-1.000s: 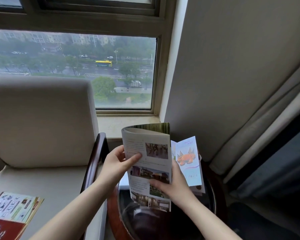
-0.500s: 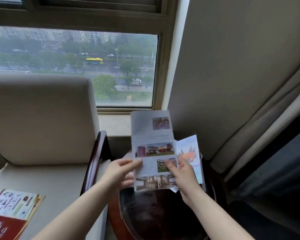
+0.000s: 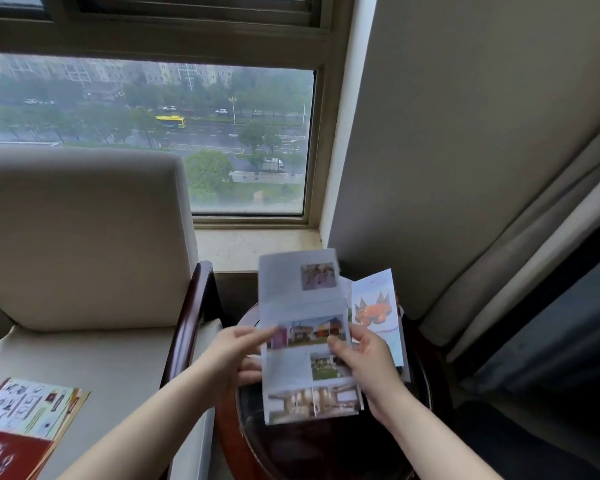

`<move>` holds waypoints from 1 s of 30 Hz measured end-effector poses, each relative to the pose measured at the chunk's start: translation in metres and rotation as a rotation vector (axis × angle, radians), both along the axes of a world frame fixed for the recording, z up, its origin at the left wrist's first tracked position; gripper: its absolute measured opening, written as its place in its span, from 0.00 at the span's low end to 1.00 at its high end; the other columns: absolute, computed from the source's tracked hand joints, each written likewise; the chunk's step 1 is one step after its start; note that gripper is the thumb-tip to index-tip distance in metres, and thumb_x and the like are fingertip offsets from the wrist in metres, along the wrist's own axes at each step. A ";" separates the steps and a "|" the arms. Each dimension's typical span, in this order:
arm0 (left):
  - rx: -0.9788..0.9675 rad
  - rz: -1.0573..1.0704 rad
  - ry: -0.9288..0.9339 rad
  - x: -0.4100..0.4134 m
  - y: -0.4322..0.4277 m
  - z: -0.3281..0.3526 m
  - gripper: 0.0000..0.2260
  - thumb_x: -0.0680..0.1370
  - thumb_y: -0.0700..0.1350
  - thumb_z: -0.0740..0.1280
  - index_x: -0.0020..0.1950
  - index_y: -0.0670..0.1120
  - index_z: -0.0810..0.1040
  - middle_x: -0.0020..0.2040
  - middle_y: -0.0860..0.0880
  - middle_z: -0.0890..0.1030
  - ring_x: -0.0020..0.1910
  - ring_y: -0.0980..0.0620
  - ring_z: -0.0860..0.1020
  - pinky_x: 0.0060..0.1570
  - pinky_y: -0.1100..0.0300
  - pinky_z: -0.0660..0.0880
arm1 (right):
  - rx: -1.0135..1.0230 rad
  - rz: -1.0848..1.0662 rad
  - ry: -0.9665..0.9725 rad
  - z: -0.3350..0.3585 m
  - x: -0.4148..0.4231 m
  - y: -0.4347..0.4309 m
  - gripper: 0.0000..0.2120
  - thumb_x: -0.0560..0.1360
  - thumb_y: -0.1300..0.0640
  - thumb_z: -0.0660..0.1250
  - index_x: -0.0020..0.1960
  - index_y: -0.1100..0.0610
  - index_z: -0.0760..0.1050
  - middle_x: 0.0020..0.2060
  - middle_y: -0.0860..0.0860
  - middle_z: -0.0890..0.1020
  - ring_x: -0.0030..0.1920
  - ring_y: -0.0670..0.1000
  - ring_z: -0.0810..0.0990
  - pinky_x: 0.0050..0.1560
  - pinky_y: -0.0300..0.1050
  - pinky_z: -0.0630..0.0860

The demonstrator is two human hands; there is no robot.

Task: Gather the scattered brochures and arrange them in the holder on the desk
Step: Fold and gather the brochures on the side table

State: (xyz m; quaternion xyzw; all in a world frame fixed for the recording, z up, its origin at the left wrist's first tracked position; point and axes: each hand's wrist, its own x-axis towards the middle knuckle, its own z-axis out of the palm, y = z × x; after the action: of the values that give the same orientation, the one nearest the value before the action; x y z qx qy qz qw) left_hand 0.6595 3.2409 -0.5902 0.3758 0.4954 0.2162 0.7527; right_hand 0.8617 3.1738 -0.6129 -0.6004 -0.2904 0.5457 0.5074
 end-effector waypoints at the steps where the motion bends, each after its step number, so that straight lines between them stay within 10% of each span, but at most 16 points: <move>1: 0.030 0.107 0.020 0.002 0.004 0.001 0.19 0.70 0.51 0.73 0.51 0.38 0.79 0.28 0.47 0.82 0.23 0.53 0.79 0.21 0.65 0.73 | -0.011 0.041 -0.037 -0.001 -0.003 -0.004 0.09 0.76 0.65 0.68 0.55 0.61 0.78 0.44 0.56 0.87 0.43 0.54 0.87 0.40 0.45 0.83; 6: 0.118 0.388 0.070 0.005 0.019 0.002 0.13 0.75 0.50 0.69 0.45 0.40 0.80 0.34 0.47 0.86 0.31 0.50 0.84 0.25 0.60 0.78 | -0.027 0.167 -0.068 -0.008 -0.017 -0.018 0.09 0.76 0.65 0.67 0.55 0.57 0.78 0.47 0.59 0.86 0.49 0.58 0.85 0.53 0.58 0.81; 12: 0.007 0.498 0.064 0.000 0.027 -0.002 0.12 0.77 0.49 0.67 0.44 0.40 0.79 0.35 0.44 0.85 0.30 0.48 0.83 0.29 0.56 0.79 | -0.086 0.276 0.012 -0.012 -0.015 -0.027 0.10 0.75 0.62 0.69 0.56 0.58 0.79 0.49 0.53 0.86 0.49 0.50 0.85 0.49 0.41 0.80; 21: 0.003 0.087 0.145 0.022 -0.012 -0.037 0.11 0.74 0.41 0.72 0.52 0.35 0.78 0.39 0.41 0.85 0.30 0.48 0.83 0.26 0.62 0.77 | -0.090 -0.031 -0.104 -0.023 -0.004 -0.019 0.09 0.79 0.59 0.64 0.56 0.49 0.76 0.53 0.45 0.83 0.56 0.45 0.80 0.61 0.45 0.75; 26: 0.156 0.117 0.234 0.059 0.000 -0.045 0.02 0.73 0.34 0.72 0.42 0.37 0.80 0.39 0.41 0.85 0.35 0.48 0.84 0.36 0.56 0.81 | -0.088 -0.039 -0.209 -0.028 0.023 -0.003 0.05 0.79 0.56 0.64 0.54 0.48 0.74 0.50 0.45 0.83 0.47 0.44 0.83 0.34 0.35 0.79; 30: 0.180 0.091 0.198 0.107 0.014 -0.047 0.02 0.73 0.34 0.71 0.45 0.38 0.82 0.39 0.42 0.84 0.33 0.50 0.82 0.30 0.61 0.80 | -0.052 -0.224 -0.424 -0.033 0.067 0.016 0.12 0.77 0.58 0.67 0.60 0.52 0.72 0.51 0.46 0.80 0.49 0.43 0.79 0.36 0.28 0.72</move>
State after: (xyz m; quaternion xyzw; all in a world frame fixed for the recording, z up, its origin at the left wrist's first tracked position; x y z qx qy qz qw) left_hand 0.7666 3.2551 -0.6372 0.4384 0.5624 0.2554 0.6529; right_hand 0.9287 3.1893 -0.6458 -0.7429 -0.3077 0.3552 0.4767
